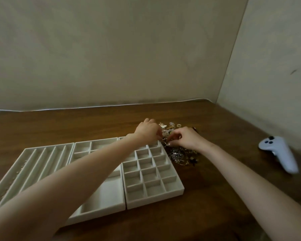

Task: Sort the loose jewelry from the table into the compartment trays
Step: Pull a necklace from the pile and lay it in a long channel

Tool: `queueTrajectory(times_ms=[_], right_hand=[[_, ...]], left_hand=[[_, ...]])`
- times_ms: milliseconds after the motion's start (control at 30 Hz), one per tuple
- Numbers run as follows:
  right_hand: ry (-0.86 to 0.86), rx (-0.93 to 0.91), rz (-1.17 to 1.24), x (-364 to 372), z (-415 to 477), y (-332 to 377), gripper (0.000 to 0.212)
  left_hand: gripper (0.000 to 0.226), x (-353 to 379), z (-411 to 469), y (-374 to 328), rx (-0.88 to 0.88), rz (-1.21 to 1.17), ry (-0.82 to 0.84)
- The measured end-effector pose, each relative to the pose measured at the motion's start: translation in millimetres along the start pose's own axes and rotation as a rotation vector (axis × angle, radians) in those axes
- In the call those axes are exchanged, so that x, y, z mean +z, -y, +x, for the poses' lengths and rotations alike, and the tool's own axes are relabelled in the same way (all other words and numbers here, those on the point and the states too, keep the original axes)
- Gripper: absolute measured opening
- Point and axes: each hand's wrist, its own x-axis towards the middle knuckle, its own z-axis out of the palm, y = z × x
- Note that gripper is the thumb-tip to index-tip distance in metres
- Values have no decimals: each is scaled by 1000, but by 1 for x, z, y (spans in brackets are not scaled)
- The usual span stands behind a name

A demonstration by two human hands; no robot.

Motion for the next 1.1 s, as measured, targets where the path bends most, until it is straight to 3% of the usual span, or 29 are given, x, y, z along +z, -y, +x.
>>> queueTrajectory(times_ms=[233,333,433,533,800,967,1100], right_hand=[[-60,8,-118,15,8,2,16],[-88,4,114,10,7,-1,10],[-125,34,511,2,1,-3,5],[-169,53,734,-3,0,-5,10],[-162,-30,1138,-7,5,17,9],[-226,-30,1120,-14,10,20,6],[-286,-51,1017,-20,10,20,6]], left_hand=[[16,5,6,2,24,-15,-60],[11,3,7,0,-16,-210,-122],[3,-4,4,-3,-105,-585,-152],[9,-9,-2,-4,-161,-885,-158],[12,-25,-17,-3,-171,-1154,-176],[16,-30,-19,5,-243,-1250,-4],[29,-33,-23,7,-181,-1191,57]])
